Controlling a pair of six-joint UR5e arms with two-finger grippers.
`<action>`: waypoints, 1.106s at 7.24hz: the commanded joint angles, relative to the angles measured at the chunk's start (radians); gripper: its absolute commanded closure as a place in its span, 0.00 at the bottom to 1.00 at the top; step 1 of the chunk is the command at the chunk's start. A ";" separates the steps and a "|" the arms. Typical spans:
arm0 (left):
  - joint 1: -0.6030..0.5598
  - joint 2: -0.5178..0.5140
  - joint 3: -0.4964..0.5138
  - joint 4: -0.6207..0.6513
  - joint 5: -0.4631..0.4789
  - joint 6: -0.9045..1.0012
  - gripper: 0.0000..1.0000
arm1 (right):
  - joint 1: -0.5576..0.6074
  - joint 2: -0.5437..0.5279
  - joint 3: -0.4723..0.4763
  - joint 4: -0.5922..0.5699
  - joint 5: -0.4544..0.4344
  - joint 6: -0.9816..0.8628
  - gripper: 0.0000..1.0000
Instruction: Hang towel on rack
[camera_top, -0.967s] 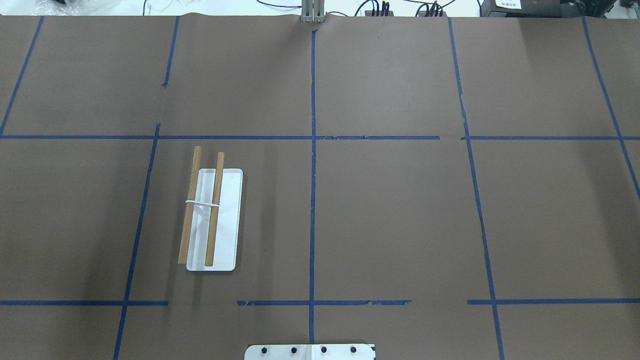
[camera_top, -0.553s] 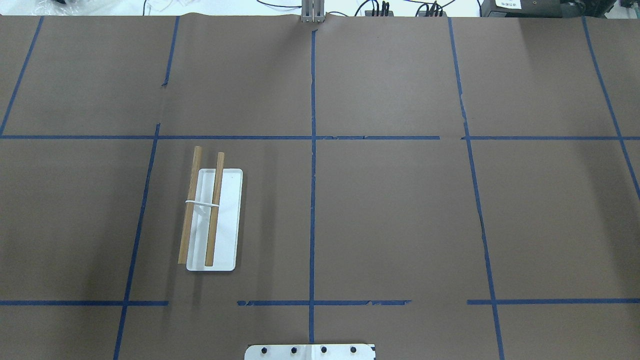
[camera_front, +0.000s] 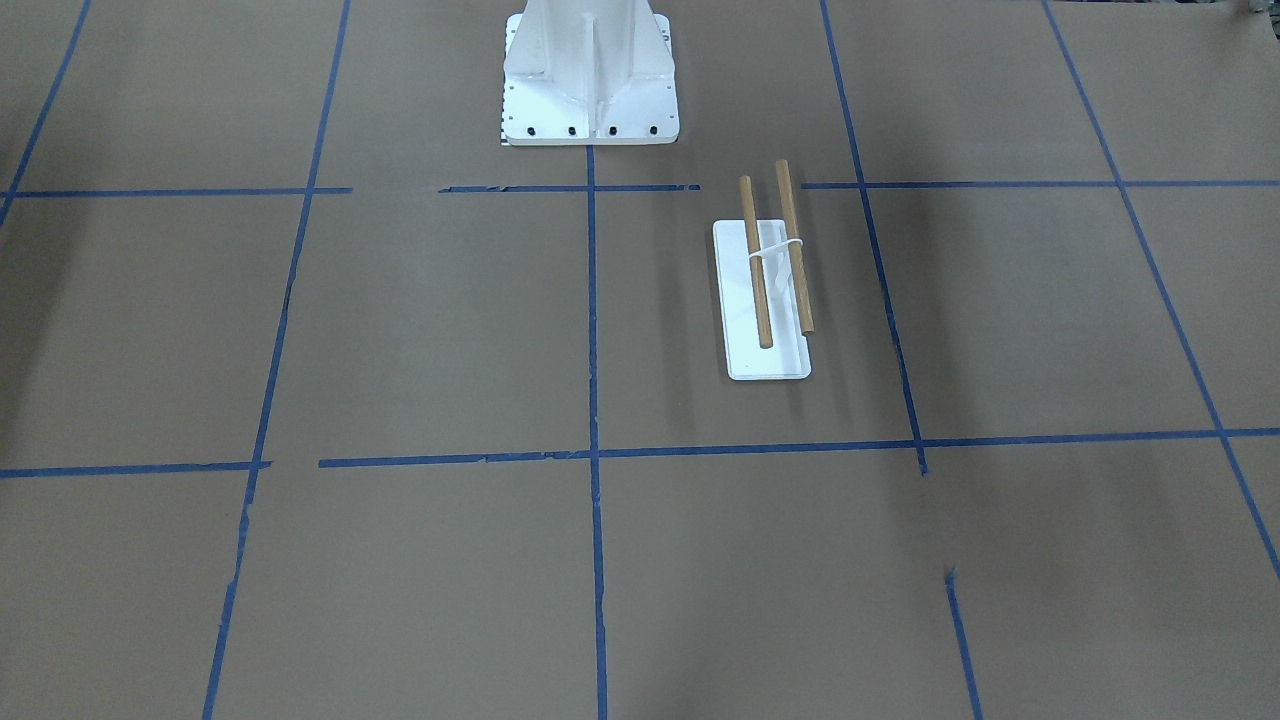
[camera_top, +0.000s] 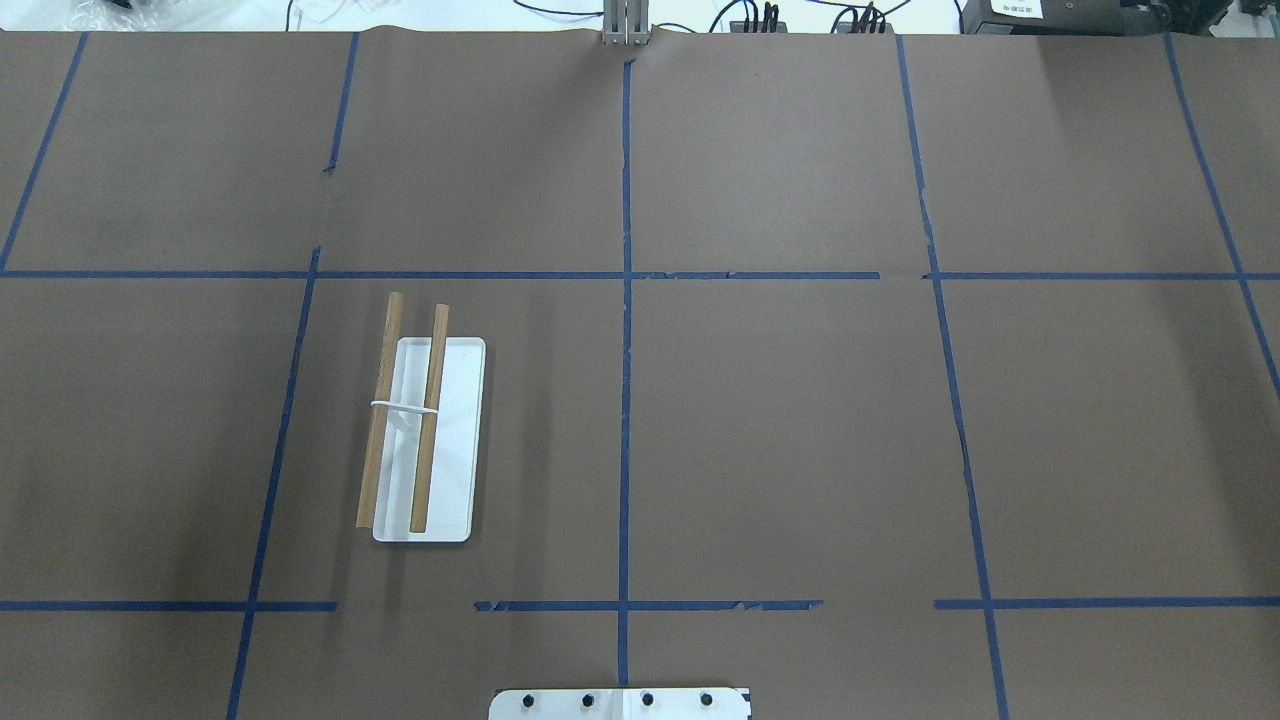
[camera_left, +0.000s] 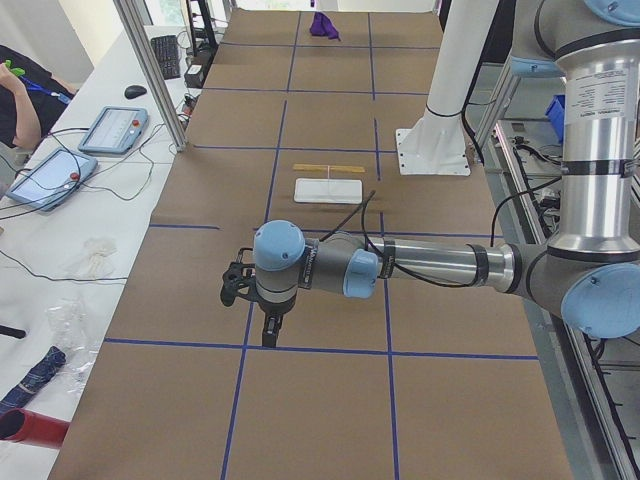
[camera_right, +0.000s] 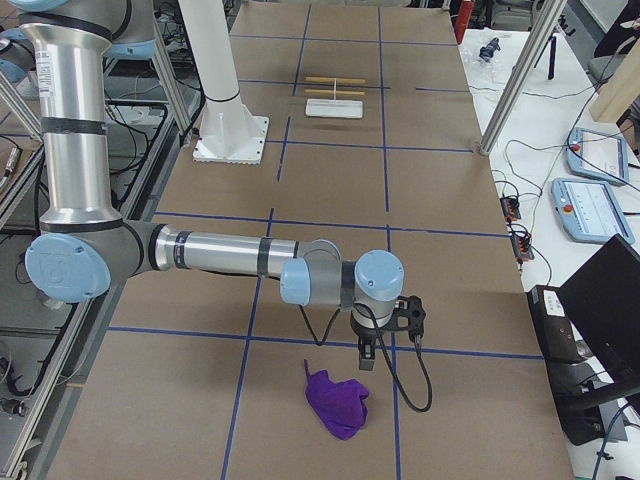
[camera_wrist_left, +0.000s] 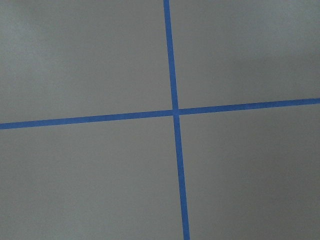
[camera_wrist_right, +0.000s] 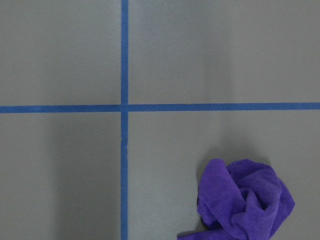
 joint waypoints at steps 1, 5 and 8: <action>0.000 -0.001 -0.008 -0.001 0.000 0.000 0.00 | -0.002 -0.003 -0.239 0.295 -0.005 -0.075 0.00; 0.000 0.000 -0.014 -0.001 0.000 0.000 0.00 | -0.093 -0.003 -0.379 0.451 -0.065 -0.074 0.00; 0.000 0.000 -0.016 -0.001 0.000 0.000 0.00 | -0.094 -0.010 -0.418 0.453 -0.062 -0.075 0.20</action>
